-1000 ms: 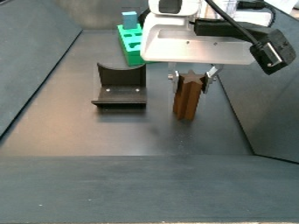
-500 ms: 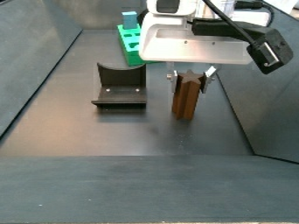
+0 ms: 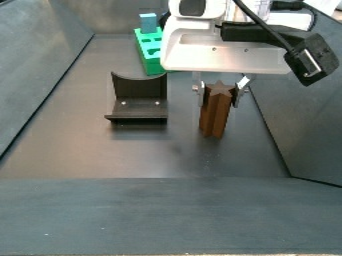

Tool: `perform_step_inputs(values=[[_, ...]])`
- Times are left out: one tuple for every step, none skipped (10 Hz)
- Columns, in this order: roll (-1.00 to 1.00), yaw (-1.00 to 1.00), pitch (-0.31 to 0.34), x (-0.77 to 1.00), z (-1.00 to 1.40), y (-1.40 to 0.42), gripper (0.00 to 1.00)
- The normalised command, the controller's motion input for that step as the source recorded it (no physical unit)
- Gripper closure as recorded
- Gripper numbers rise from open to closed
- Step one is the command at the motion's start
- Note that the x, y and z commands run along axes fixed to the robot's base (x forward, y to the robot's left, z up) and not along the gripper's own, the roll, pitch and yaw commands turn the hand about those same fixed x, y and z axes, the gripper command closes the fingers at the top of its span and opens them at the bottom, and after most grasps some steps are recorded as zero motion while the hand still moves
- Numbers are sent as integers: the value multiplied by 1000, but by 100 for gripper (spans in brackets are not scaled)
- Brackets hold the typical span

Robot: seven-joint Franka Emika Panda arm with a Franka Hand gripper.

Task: Pick up the star object. Move up. Move to above the board. Insert the star object.
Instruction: Move up, then move to above the board.

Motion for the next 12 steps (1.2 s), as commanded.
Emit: perform_step_inputs(values=[[8,6,-29,46,862,21,100],[19,0,3,14,721,25,100],[30,-8,22,-2,587,19,100],[43,-15,32,-10,441,14,100],[61,-19,47,-15,239,9,100],[-31,47,-125,189,1000,-165,100],[-25,51,-104,191,1000,-169,100],[-20,51,-42,176,1000,-160,100],[-7,39,21,166,1000,-146,100],[5,35,58,160,1000,-139,100],[14,35,76,155,1000,-133,100],[33,29,89,141,1000,-121,100]])
